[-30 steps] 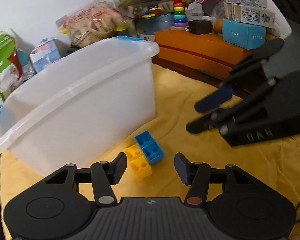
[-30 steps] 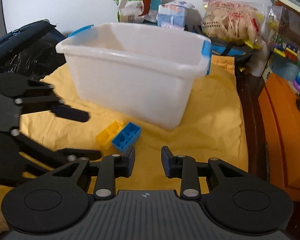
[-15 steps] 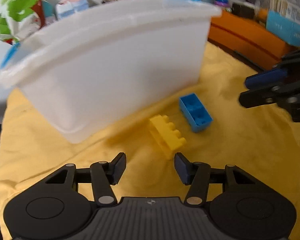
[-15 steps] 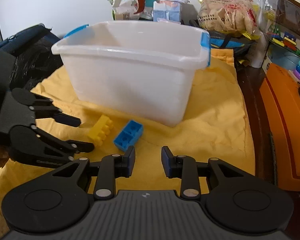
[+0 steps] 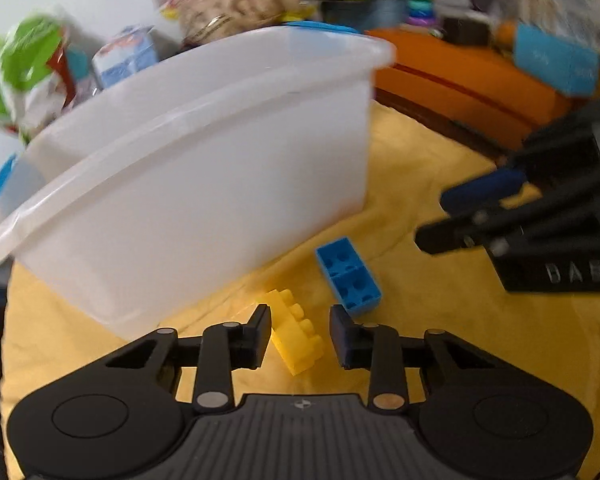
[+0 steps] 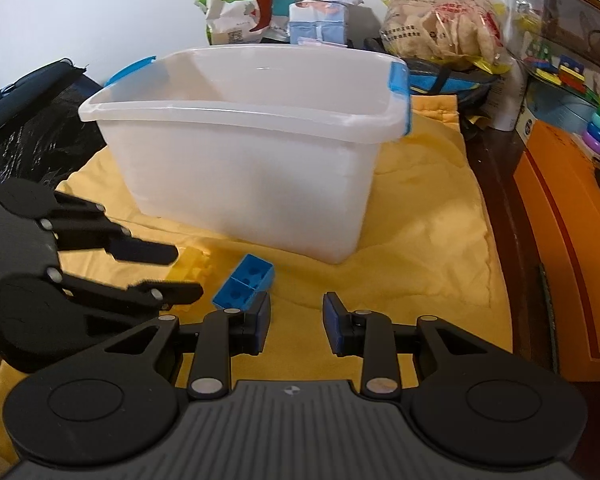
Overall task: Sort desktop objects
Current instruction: 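Grasp the yellow brick with the left tool while the right grasps the blue brick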
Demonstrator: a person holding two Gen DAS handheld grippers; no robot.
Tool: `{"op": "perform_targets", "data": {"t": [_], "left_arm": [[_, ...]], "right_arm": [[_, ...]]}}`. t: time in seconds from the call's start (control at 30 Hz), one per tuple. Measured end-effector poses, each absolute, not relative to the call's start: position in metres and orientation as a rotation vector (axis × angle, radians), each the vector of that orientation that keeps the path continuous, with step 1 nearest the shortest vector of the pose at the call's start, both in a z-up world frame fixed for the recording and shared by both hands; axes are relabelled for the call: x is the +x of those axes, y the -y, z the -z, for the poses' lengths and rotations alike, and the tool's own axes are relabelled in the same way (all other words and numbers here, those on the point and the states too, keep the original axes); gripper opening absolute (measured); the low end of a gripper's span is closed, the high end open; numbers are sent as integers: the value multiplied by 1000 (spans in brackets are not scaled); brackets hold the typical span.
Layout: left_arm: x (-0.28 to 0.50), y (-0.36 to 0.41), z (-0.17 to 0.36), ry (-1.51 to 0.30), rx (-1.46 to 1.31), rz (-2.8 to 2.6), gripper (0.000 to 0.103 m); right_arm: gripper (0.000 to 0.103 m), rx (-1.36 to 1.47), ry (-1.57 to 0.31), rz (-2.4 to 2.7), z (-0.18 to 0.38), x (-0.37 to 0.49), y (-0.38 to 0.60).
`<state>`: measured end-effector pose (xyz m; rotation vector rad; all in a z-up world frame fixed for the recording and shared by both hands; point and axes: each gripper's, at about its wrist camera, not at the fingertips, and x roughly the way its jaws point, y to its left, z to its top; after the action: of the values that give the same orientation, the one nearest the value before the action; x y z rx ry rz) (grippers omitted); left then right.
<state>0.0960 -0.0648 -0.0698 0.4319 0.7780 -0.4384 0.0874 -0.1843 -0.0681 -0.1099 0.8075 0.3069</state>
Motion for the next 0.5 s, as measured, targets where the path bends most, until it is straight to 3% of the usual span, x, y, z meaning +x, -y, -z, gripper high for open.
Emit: {"op": "perform_targets", "data": {"t": [0.2,0.5], "left_arm": [[90,81,84,-739,612,396,40],[110,23,86,-821,412,312,37]], "right_arm": [[34,-90,-814,-298,69,88,188],[34,-91,-804,-313,69,89,184]]}}
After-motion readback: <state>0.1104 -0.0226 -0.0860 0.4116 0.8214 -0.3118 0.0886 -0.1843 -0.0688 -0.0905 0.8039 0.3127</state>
